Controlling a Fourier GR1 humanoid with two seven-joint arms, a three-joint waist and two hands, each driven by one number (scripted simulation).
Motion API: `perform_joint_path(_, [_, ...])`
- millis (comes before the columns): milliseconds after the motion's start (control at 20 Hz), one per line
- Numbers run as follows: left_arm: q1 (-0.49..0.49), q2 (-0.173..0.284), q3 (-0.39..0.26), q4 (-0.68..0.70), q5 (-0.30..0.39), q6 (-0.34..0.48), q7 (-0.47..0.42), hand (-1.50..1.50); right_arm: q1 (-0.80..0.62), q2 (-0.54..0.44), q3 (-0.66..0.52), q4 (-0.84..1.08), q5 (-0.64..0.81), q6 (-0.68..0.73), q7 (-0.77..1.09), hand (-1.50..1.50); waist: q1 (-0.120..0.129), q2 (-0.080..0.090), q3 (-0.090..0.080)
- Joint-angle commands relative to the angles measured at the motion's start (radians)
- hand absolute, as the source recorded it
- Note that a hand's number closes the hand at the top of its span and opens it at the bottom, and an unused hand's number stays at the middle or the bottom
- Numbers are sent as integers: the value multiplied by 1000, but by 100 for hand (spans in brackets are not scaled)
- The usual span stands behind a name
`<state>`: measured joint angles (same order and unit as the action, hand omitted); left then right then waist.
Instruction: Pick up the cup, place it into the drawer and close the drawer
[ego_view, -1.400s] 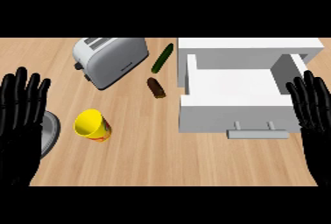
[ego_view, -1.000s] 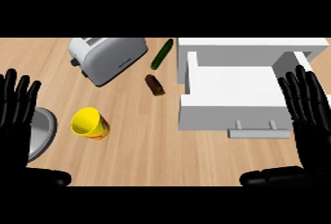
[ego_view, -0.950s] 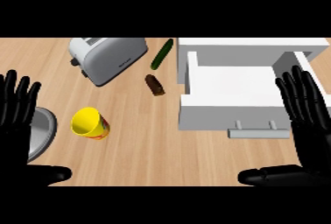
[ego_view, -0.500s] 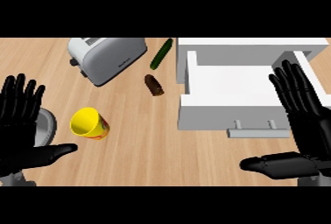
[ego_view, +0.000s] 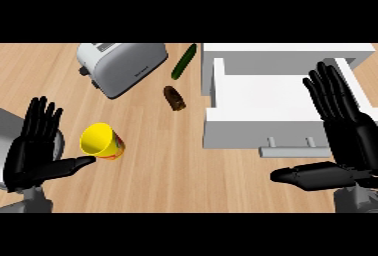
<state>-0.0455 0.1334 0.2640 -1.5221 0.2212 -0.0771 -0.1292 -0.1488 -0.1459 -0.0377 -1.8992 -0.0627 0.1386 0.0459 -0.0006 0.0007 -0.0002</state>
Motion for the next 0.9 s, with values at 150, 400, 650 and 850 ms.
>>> perform_joint_path(150, [-44, 35, 52, 288, -50, -7, -179, -150, -55, 18, 10, 52, 36, -14, -11, -150, 0, 1, 0])
perform_joint_path(400, [-88, 64, 72, 430, -24, -40, -227, -150, -84, 26, 15, 27, 32, -22, 31, -150, 0, 0, 0])
perform_joint_path(650, [-202, 122, 129, 809, -59, -81, -452, -150, -23, -22, -55, -7, -47, 47, 8, -150, -15, 3, -1])
perform_joint_path(850, [-188, 114, 107, 944, -105, -83, -619, -150, -132, -45, -76, -10, -47, 9, 120, -150, -6, 1, -1])
